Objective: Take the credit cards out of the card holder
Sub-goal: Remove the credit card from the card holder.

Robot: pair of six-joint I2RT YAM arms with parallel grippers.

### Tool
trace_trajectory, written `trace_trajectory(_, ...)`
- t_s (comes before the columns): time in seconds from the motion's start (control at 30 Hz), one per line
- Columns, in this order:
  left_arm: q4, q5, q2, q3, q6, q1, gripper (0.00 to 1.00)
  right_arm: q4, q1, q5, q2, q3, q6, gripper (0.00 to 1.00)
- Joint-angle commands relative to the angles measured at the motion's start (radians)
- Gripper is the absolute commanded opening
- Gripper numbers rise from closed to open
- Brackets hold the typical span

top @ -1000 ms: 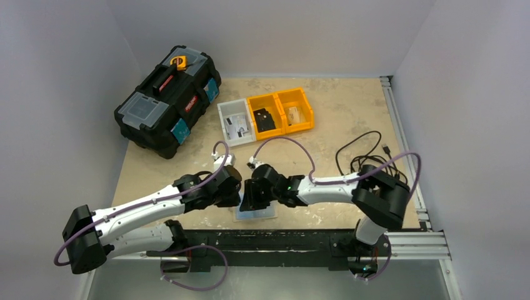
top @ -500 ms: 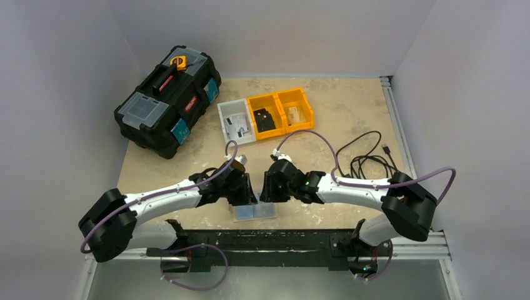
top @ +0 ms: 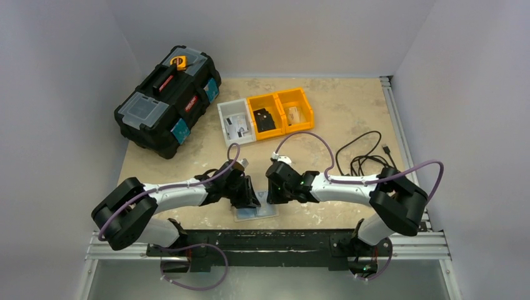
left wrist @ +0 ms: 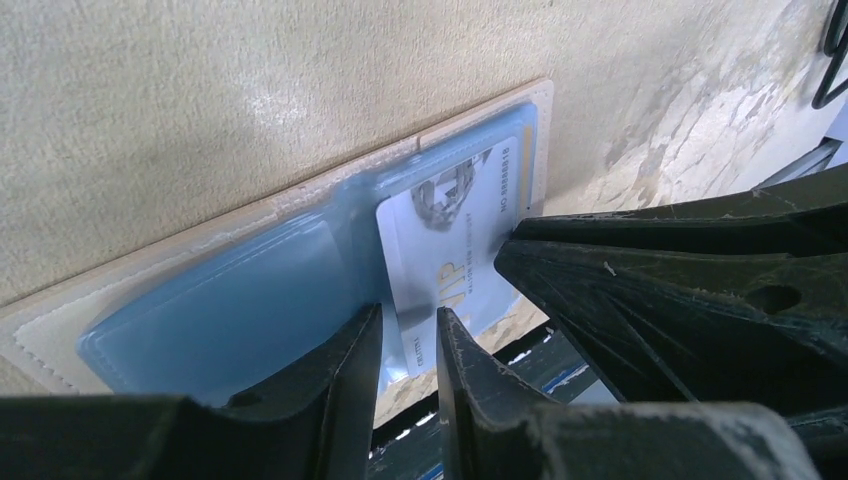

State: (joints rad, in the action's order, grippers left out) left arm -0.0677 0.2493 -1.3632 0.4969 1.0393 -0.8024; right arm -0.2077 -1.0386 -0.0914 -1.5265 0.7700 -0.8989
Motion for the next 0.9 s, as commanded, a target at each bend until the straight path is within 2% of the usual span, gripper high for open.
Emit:
trace_trajectory(0.0, 0.036, -0.016, -0.035, -0.009, 0.0, 0.011, 0.26, -0.025, -0.003, -0.062, -0.027, 0.03, 0.028, 0.15)
trace_trajectory(0.3, 0.089, 0.011, -0.037, -0.01, 0.01, 0.019, 0.21, -0.002, -0.012, -0.026, -0.055, 0.019, 0.019, 0.1)
trace_trajectory(0.87, 0.208, 0.114, 0.079, -0.127, 0.085, 0.084, 0.23, 0.009, 0.008, 0.007, -0.082, -0.057, -0.022, 0.06)
